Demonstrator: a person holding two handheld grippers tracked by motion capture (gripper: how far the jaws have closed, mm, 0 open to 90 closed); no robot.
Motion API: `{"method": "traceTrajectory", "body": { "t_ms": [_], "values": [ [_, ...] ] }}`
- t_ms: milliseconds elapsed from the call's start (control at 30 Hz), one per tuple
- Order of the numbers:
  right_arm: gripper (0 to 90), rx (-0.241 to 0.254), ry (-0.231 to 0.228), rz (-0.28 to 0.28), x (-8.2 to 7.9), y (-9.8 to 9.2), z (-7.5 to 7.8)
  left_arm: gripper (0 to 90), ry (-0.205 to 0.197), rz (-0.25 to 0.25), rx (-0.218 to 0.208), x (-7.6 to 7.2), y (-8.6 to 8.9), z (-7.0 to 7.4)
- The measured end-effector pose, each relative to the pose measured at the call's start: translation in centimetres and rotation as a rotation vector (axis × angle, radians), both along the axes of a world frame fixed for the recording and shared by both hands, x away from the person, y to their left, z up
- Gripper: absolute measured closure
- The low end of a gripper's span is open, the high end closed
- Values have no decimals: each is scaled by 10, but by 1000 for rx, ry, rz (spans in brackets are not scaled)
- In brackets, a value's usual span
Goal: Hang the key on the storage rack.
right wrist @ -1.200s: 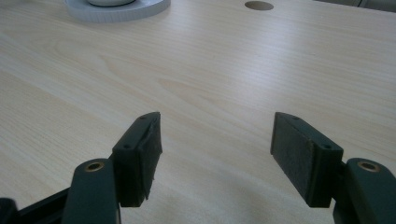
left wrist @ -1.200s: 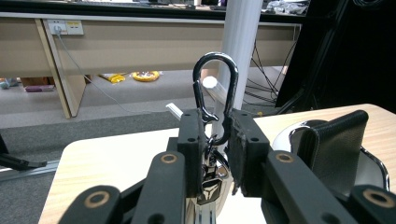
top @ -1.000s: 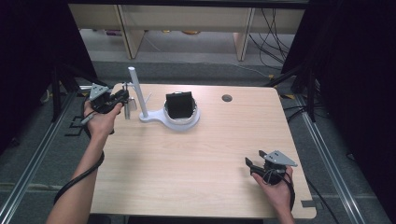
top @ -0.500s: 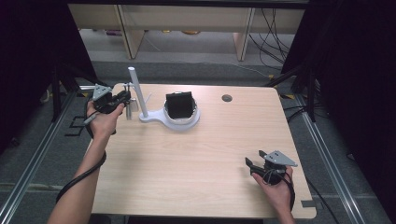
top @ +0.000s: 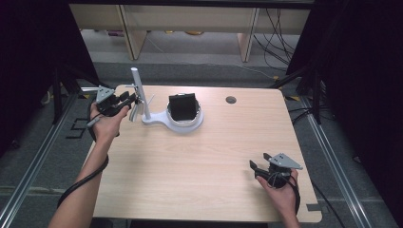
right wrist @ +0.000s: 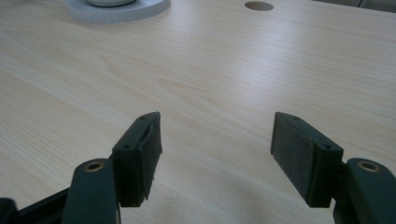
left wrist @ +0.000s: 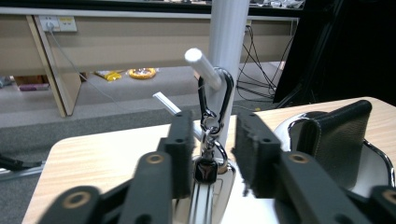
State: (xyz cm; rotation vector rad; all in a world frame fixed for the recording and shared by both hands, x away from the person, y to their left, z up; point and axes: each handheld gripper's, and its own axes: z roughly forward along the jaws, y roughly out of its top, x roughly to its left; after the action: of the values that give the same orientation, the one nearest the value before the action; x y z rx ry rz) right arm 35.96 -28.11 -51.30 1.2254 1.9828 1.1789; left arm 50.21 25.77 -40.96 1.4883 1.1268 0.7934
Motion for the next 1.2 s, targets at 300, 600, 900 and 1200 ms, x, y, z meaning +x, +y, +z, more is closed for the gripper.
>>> {"method": "traceTrajectory", "body": {
  "t_ms": [300, 600, 900, 1200],
  "values": [
    [347, 1, -3, 1, 0, 0, 0, 489, -19, -16, 41, -28, 7, -4],
    [363, -2, -1, 7, 0, 1, 0, 412, -28, -49, 46, -70, 7, -19],
    [363, -1, -23, 7, -2, 0, 0, 394, -22, -19, 29, -130, 2, -69],
    [350, 18, -60, 16, -12, 5, 11, 391, 8, 1, 43, -151, -5, -98]
  ]
}}
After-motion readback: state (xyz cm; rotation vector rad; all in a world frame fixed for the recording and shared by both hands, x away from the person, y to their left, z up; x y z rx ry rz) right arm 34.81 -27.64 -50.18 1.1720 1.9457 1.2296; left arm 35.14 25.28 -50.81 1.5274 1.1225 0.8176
